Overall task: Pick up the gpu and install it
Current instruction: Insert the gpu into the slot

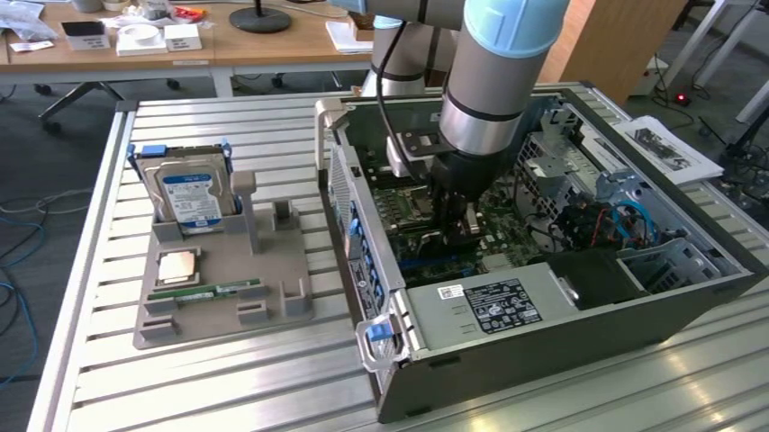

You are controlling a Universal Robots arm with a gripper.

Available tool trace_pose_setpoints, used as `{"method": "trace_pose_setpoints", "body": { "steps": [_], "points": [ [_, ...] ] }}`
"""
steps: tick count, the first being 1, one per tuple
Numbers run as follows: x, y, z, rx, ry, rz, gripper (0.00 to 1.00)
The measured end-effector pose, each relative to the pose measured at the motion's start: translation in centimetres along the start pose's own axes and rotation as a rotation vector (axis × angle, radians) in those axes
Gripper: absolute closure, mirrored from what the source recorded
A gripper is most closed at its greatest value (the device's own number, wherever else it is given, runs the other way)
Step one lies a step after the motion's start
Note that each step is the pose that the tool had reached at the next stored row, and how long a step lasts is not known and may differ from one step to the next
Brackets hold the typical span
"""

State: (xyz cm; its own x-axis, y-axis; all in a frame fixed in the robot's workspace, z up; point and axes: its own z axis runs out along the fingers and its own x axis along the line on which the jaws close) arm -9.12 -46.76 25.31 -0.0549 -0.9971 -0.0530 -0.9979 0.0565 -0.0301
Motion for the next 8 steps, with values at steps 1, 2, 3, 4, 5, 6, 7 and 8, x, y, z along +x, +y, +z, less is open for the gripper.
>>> {"method": "trace_pose_setpoints", "body": {
  "steps": [1, 2, 3, 4, 5, 6, 7, 8],
  "points": [
    [0.00, 0.00, 0.01, 0.0000, -0.0003, 0.000, 0.60],
    [0.00, 0.00, 0.00, 0.0001, -0.0002, 0.000, 0.60],
    [0.00, 0.00, 0.00, 0.0001, -0.0003, 0.000, 0.60],
    [0.00, 0.00, 0.00, 0.0001, -0.0002, 0.000, 0.60],
    [0.00, 0.00, -0.01, 0.0000, -0.0001, 0.000, 0.60],
    [0.00, 0.00, -0.01, 0.0000, 0.0000, 0.000, 0.60],
    [0.00, 0.00, -0.01, 0.0000, 0.0000, 0.000, 0.60],
    [0.05, 0.01, -0.03, -0.0002, 0.0003, 0.000, 0.60]
  ]
}}
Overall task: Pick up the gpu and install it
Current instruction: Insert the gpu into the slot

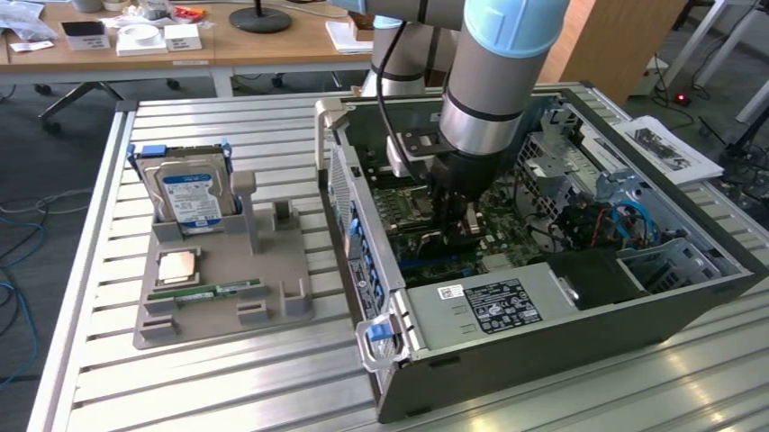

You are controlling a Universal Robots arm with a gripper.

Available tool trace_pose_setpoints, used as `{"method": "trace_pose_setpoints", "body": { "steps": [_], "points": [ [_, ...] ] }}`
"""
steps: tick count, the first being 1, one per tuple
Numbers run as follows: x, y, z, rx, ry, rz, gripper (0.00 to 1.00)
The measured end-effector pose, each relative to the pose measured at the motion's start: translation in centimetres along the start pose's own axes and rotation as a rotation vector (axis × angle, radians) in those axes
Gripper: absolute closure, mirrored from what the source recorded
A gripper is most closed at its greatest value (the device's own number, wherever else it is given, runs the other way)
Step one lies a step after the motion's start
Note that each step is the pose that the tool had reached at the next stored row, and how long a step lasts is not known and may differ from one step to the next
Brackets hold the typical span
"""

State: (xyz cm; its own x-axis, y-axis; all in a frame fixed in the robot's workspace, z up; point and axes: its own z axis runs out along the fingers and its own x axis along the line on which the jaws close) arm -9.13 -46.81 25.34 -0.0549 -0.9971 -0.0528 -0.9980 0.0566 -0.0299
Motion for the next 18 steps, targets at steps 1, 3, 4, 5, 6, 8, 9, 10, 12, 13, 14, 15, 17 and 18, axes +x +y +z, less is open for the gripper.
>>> {"method": "trace_pose_setpoints", "body": {
  "steps": [1, 3, 4, 5, 6, 8, 9, 10, 12, 13, 14, 15, 17, 18],
  "points": [
    [0.02, 0.00, 0.00, 0.0001, -0.0001, 0.000, 0.60],
    [0.06, -0.01, 0.01, 0.0002, -0.0004, 0.000, 0.60],
    [0.06, -0.01, 0.01, 0.0002, -0.0005, 0.000, 0.60],
    [0.06, -0.01, 0.01, 0.0002, -0.0008, 0.000, 0.60],
    [0.06, -0.01, 0.01, 0.0002, -0.0007, 0.000, 0.60],
    [0.07, -0.01, 0.01, 0.0002, -0.0007, 0.000, 0.60],
    [0.07, -0.01, 0.01, 0.0002, -0.0007, 0.000, 0.60],
    [0.07, -0.01, 0.01, 0.0002, -0.0007, 0.000, 0.60],
    [0.07, -0.01, 0.01, 0.0002, -0.0007, 0.000, 0.60],
    [0.07, -0.01, 0.01, 0.0002, -0.0007, 0.000, 0.60],
    [0.07, -0.01, 0.01, 0.0002, -0.0007, 0.000, 0.61],
    [0.07, -0.01, 0.01, 0.0001, -0.0006, 0.000, 0.67],
    [0.07, -0.01, 0.01, 0.0001, -0.0007, 0.000, 0.73],
    [0.07, -0.01, 0.01, 0.0001, -0.0007, 0.000, 0.73]
  ]
}}
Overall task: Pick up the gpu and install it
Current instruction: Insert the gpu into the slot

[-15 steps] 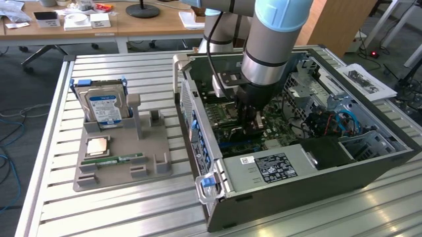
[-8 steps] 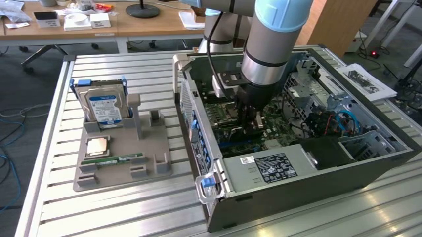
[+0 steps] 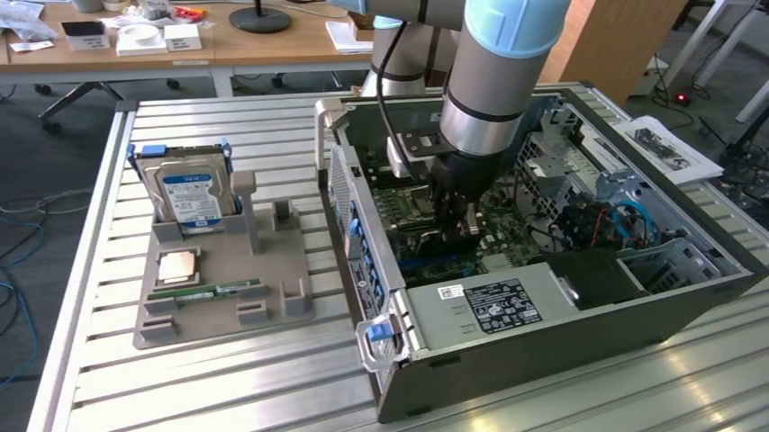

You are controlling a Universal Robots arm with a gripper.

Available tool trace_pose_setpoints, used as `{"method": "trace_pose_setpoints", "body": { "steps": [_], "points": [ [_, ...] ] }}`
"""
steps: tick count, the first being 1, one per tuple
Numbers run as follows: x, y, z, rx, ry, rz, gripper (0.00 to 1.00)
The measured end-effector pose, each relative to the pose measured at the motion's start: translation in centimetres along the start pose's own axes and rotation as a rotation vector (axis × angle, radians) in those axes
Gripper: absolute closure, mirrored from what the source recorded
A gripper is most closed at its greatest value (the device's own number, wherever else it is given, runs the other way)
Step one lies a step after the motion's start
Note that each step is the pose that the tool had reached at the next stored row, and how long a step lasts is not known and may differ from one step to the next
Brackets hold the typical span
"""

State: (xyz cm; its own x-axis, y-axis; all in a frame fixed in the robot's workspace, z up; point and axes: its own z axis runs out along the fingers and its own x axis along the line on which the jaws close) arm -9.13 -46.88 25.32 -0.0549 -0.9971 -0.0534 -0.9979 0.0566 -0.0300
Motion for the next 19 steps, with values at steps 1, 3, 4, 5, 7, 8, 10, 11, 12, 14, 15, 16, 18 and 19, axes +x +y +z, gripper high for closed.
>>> {"method": "trace_pose_setpoints", "body": {
  "steps": [1, 3, 4, 5, 7, 8, 10, 11, 12, 14, 15, 16, 18, 19],
  "points": [
    [0.00, 0.00, 0.00, 0.0001, 0.0000, 0.000, 0.73],
    [0.00, 0.00, 0.00, 0.0000, 0.0000, 0.000, 0.73],
    [0.00, 0.00, 0.00, 0.0000, 0.0001, 0.000, 0.73],
    [0.00, 0.00, 0.00, 0.0001, 0.0000, 0.000, 0.73],
    [0.00, 0.00, 0.00, 0.0001, 0.0000, 0.000, 0.73],
    [0.00, 0.00, 0.01, 0.0000, 0.0001, 0.000, 0.73],
    [0.01, 0.00, 0.02, 0.0000, 0.0002, 0.000, 0.73],
    [0.00, 0.00, 0.03, 0.0000, 0.0002, 0.000, 0.73],
    [0.00, 0.00, 0.03, 0.0000, 0.0001, 0.000, 0.73],
    [0.00, 0.00, 0.05, 0.0001, 0.0000, 0.000, 0.73],
    [0.00, 0.00, 0.11, 0.0004, -0.0002, 0.000, 0.73],
    [0.01, 0.00, 0.14, 0.0002, -0.0001, 0.000, 0.73],
    [0.01, 0.00, 0.14, 0.0000, 0.0001, 0.000, 0.73],
    [0.01, 0.00, 0.14, 0.0000, 0.0001, 0.000, 0.73]
  ]
}}
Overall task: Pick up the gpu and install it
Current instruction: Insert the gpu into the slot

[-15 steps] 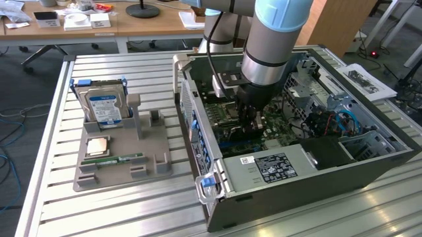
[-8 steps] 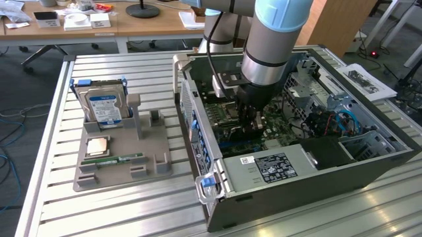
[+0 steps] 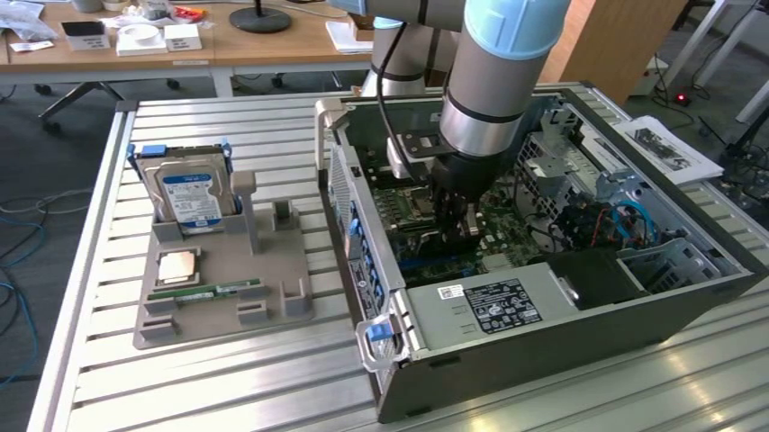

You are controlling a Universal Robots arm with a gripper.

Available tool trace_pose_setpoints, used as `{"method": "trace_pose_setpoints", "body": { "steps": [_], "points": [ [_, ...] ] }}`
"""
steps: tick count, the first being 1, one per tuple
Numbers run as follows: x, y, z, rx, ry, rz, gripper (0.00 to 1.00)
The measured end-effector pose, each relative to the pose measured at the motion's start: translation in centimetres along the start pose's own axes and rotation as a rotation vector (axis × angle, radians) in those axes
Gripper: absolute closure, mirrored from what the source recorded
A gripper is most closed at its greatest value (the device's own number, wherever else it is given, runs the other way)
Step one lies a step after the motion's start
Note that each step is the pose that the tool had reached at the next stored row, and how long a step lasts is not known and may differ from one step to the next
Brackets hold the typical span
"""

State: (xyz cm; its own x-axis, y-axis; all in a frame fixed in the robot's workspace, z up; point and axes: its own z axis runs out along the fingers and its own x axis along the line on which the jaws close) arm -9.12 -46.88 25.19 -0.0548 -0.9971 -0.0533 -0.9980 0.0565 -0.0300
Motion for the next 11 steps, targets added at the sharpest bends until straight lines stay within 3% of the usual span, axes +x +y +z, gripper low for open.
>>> {"method": "trace_pose_setpoints", "body": {
  "steps": [11],
  "points": [
    [0.01, 0.01, 0.12, 0.0000, 0.0000, 0.000, 0.73]
  ]
}}
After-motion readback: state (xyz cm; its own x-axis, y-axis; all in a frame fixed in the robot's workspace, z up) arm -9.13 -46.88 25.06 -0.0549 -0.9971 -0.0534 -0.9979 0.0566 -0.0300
